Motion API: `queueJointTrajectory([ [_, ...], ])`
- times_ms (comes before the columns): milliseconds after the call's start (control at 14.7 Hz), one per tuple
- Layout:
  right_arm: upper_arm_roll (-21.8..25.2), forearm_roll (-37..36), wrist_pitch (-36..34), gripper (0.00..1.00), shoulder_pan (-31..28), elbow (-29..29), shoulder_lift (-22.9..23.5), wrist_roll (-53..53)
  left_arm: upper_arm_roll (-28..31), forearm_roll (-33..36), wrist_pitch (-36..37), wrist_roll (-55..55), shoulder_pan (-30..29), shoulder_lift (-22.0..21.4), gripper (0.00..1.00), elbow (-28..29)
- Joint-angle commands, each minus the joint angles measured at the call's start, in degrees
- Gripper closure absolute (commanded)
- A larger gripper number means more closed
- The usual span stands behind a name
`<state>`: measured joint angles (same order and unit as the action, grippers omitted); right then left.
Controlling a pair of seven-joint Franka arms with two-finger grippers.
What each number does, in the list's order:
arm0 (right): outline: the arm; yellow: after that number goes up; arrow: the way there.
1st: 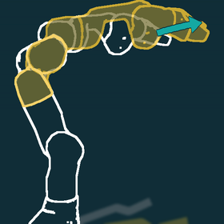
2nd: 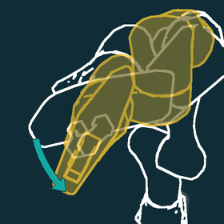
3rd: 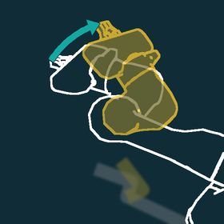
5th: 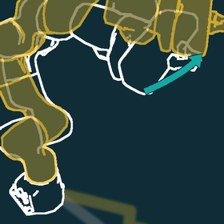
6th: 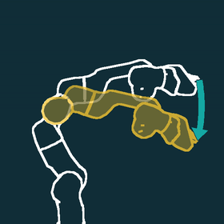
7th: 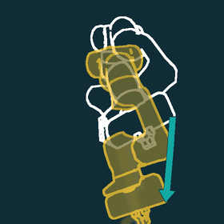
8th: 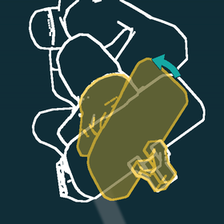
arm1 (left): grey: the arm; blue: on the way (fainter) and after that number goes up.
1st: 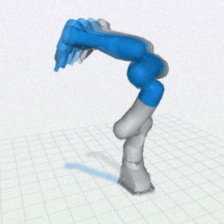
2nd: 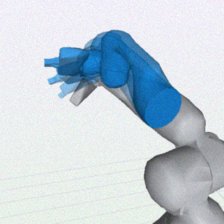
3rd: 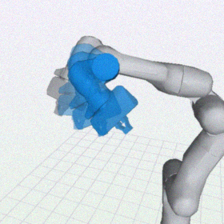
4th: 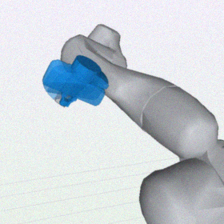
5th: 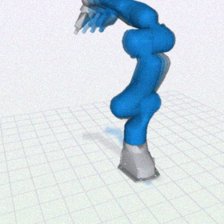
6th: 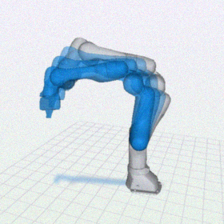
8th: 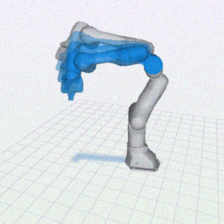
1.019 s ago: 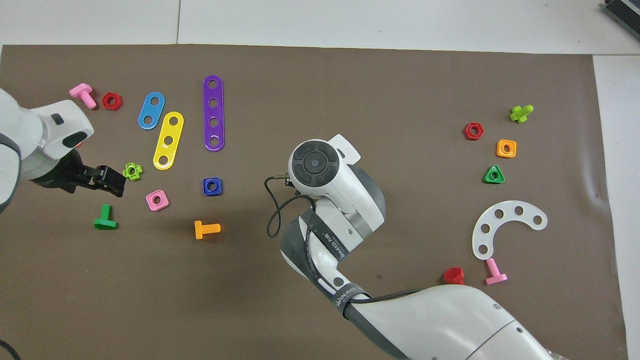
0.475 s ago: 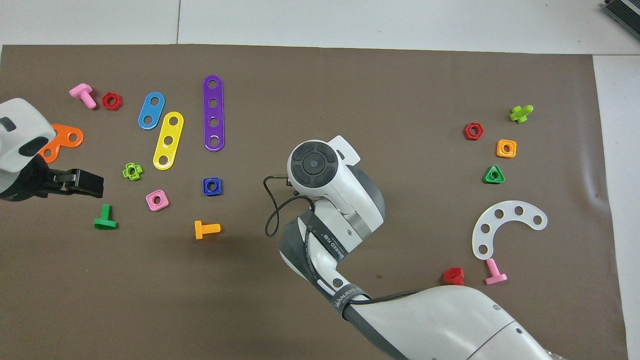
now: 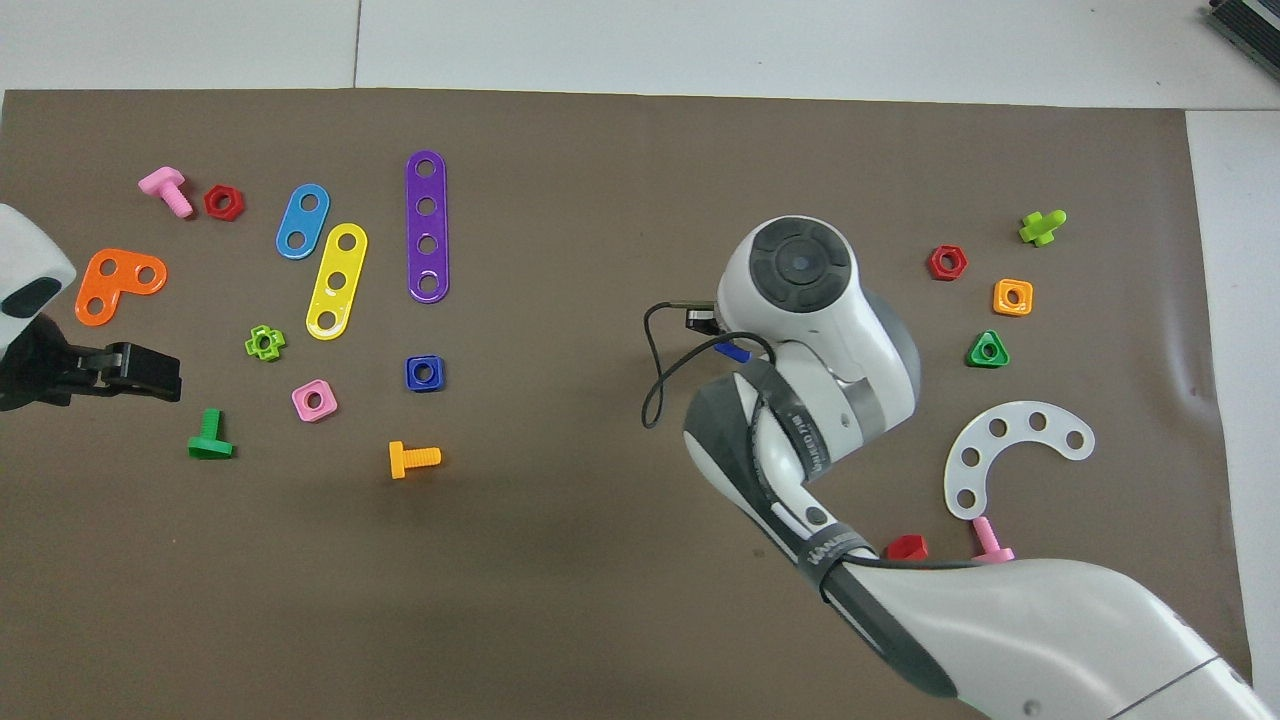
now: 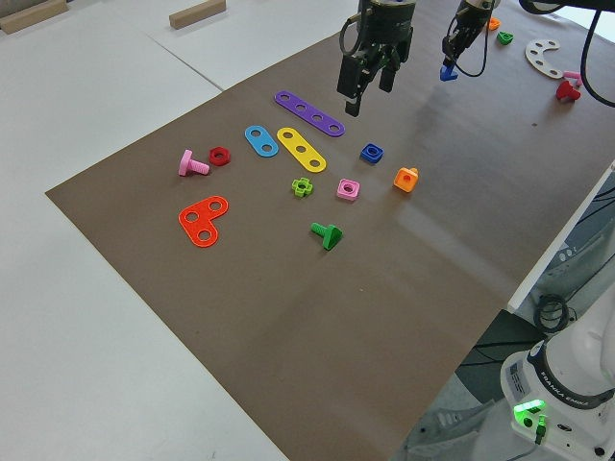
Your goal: Unscrew and place screws in storage area
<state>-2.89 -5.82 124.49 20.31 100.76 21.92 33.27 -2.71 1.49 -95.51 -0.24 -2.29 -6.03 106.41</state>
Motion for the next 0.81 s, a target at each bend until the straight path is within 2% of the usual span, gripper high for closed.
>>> queueJointTrajectory([
  [0, -0.8, 0.1, 2.77, 1.0, -6.48, 6.2, -3.73, -6.0, -0.36, 1.14, -1.78, 0.24, -1.75, -3.1, 0.0, 3.98],
  [204, -0.8, 2.29, 2.33, 1.0, -12.11, 6.81, -3.72, -12.06, -0.36, 1.06, -3.37, 0.16, -2.28, -4.51, 0.0, 6.0],
  [407, -0.8, 5.29, 2.77, 1.0, -15.9, 9.26, -4.34, -18.93, -0.36, 0.44, -4.94, 0.16, -2.11, -4.16, 0.0, 4.87],
  [679, -0.8, 5.29, 3.65, 1.0, -17.31, 10.33, -4.6, -19.91, -0.54, 0.53, -6.01, 0.33, -1.31, -1.53, 0.0, -0.92],
  [747, -0.71, 5.38, 3.56, 0.7, -17.4, 10.24, -4.6, -20.69, -0.63, 0.53, -5.92, 0.42, -1.31, -1.35, 0.0, -2.15],
])
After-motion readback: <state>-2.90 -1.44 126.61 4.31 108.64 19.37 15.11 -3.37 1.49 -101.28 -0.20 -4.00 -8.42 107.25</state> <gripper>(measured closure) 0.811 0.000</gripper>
